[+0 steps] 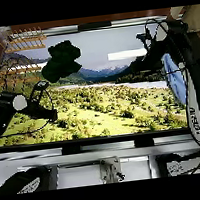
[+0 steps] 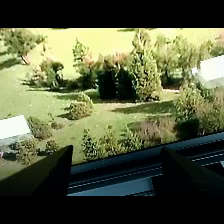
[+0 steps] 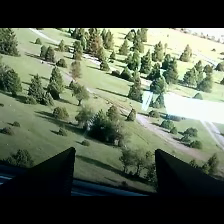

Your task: Fold the shirts.

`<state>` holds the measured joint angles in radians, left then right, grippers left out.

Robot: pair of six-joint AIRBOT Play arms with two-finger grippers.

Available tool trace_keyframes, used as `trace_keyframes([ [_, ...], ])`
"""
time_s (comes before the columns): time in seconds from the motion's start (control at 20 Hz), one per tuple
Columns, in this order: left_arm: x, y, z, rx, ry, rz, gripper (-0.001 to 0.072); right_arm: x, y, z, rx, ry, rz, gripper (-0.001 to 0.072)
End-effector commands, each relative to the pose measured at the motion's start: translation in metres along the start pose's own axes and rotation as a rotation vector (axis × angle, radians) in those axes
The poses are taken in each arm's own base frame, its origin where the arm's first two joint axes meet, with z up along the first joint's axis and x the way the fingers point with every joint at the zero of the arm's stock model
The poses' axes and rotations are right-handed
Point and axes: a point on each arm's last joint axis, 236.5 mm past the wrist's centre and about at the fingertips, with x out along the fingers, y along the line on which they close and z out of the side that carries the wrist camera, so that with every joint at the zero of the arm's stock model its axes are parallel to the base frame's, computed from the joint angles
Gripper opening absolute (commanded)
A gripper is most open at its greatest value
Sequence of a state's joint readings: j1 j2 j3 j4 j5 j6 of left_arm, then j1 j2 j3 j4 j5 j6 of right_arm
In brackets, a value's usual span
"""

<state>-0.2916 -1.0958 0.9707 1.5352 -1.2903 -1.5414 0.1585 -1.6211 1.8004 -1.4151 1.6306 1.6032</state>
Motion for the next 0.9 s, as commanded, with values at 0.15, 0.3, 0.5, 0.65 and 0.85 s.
trace_keyframes([
  [0.15, 0.0, 0.0, 0.0, 0.0, -0.001, 0.0, 0.0627, 0.0, 0.0, 0.0, 0.0, 0.001, 0.0, 0.0615],
  [0.3, 0.0, 0.0, 0.0, 0.0, -0.001, 0.0, 0.0627, 0.0, 0.0, 0.0, 0.0, 0.001, 0.0, 0.0615],
  [0.5, 0.0, 0.0, 0.0, 0.0, -0.001, 0.0, 0.0627, 0.0, 0.0, 0.0, 0.0, 0.001, 0.0, 0.0615],
  [0.65, 0.0, 0.0, 0.0, 0.0, 0.0, 0.0, 0.0627, 0.0, 0.0, 0.0, 0.0, 0.001, 0.0, 0.0615],
  [0.85, 0.0, 0.0, 0.0, 0.0, -0.001, 0.0, 0.0627, 0.0, 0.001, 0.012, 0.001, -0.05, 0.002, 0.0616],
])
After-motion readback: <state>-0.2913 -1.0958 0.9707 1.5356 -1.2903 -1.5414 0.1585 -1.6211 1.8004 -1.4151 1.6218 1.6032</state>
